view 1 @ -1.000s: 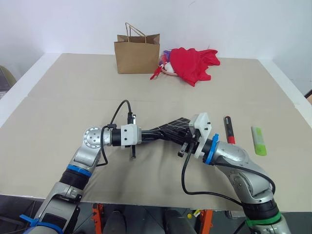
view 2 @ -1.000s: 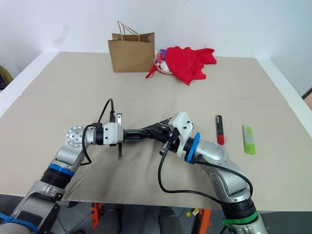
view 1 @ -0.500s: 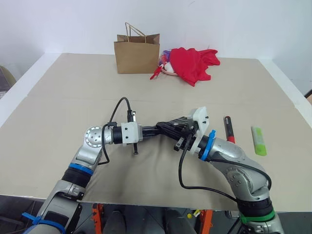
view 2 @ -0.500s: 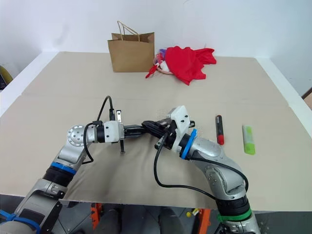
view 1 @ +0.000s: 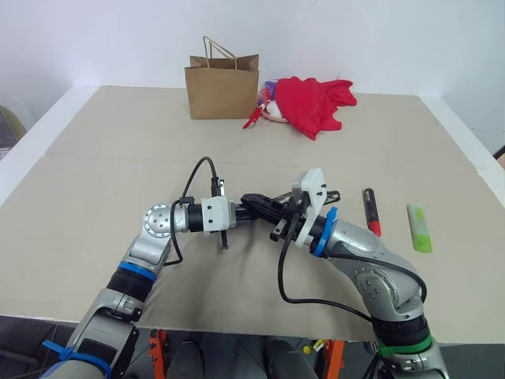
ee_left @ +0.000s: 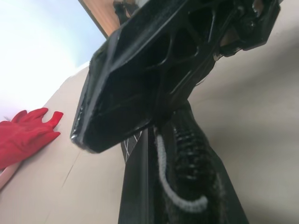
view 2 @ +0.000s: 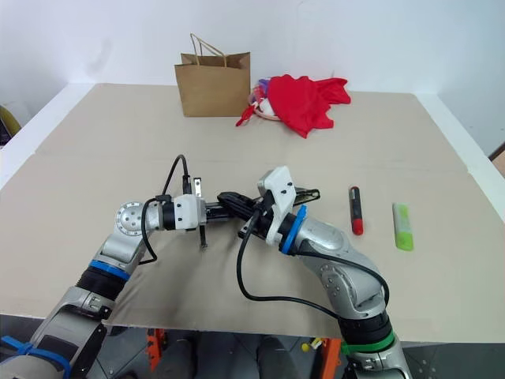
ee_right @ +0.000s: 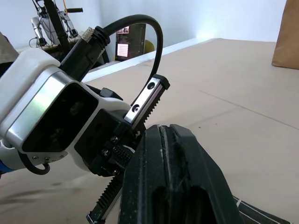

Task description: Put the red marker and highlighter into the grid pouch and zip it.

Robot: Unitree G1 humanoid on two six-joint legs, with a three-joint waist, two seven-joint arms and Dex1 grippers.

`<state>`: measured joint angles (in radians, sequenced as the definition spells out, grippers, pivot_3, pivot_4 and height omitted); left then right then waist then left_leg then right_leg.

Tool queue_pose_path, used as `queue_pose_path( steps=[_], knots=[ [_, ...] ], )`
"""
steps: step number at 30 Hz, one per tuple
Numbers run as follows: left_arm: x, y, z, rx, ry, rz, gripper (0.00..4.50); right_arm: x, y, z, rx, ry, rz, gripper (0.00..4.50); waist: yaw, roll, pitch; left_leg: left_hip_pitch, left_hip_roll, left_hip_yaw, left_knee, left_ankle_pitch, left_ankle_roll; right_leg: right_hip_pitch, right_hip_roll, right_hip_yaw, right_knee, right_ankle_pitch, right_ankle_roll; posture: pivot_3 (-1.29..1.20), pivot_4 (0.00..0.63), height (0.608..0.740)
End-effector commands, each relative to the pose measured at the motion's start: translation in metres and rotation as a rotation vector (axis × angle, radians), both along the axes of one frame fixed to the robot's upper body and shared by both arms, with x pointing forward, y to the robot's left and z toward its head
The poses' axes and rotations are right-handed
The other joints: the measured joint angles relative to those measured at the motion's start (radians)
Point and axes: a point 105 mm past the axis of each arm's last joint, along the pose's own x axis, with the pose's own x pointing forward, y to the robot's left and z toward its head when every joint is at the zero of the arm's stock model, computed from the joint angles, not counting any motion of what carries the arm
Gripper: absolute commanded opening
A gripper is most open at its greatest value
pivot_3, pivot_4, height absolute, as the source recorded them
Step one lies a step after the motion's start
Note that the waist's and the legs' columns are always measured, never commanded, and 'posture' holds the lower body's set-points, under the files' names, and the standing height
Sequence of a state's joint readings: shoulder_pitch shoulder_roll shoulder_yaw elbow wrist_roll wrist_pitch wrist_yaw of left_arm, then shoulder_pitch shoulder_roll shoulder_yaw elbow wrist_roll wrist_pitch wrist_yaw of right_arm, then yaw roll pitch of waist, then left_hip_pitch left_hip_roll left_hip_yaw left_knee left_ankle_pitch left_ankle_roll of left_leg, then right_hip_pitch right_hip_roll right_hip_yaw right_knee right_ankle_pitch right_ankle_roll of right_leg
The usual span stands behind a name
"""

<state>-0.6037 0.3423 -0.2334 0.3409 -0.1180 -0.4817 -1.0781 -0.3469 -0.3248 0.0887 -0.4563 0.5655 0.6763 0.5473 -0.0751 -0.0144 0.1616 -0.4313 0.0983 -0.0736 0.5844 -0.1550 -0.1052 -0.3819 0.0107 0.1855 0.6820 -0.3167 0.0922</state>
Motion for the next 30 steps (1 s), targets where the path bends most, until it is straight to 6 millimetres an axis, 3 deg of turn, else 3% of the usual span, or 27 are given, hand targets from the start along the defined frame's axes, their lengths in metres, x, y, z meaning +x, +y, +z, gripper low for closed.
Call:
queue_pose_path(
  steps=[1,6,10,13,15,20,30],
  knots=[
    [-0.005,0.001,0.014,-0.025,-0.059,-0.019,0.00,-0.009,-0.019,0.014,0.012,-0.047,-0.018,2.00,0.000,0.000,0.000,0.000,0.000,0.000,0.000,0.000,0.000,0.000,0.000,0.000,0.000,0.000,0.000,0.00,0.150,0.740],
    [-0.004,0.008,0.013,-0.015,-0.047,-0.003,0.00,-0.023,-0.059,0.024,0.038,-0.039,-0.064,4.27,0.001,0.000,0.000,0.000,0.000,0.000,0.000,0.000,0.000,0.000,0.000,0.000,0.000,0.000,0.000,0.00,0.150,0.740],
    [-0.004,0.012,0.011,-0.002,-0.038,-0.002,0.00,-0.030,-0.084,0.027,0.066,-0.011,-0.103,4.27,0.000,0.000,0.000,0.000,0.000,0.000,0.000,0.000,0.000,0.000,0.000,0.000,0.000,0.000,0.000,0.00,0.150,0.740],
    [-0.008,0.018,0.010,0.015,-0.025,-0.022,0.00,-0.005,-0.162,0.005,0.066,0.061,-0.527,4.27,0.001,-0.001,0.000,0.000,0.000,0.000,0.000,0.000,0.000,0.000,0.000,0.000,0.000,0.000,0.000,0.00,0.150,0.740],
    [-0.011,0.021,0.010,0.029,-0.016,-0.039,0.00,0.004,-0.189,-0.010,0.043,0.086,-0.696,4.27,0.001,-0.001,0.000,0.000,0.000,0.000,0.001,0.000,0.000,0.001,0.000,0.000,0.000,0.000,0.000,0.00,0.150,0.740],
    [-0.014,0.024,0.011,0.056,-0.011,-0.064,0.00,0.015,-0.209,-0.036,-0.037,0.108,-0.870,4.27,-0.004,0.003,0.002,0.001,0.000,0.000,0.000,0.001,0.002,0.000,0.000,0.000,0.000,-0.001,0.002,0.00,0.150,0.740],
    [-0.016,0.021,0.015,0.063,-0.026,-0.076,0.00,0.026,-0.217,-0.082,-0.108,0.219,-1.010,4.27,-0.003,0.003,0.002,0.001,0.000,0.000,0.000,0.001,0.002,0.000,0.000,0.000,0.000,0.000,0.001,0.00,0.150,0.740]
  ],
)
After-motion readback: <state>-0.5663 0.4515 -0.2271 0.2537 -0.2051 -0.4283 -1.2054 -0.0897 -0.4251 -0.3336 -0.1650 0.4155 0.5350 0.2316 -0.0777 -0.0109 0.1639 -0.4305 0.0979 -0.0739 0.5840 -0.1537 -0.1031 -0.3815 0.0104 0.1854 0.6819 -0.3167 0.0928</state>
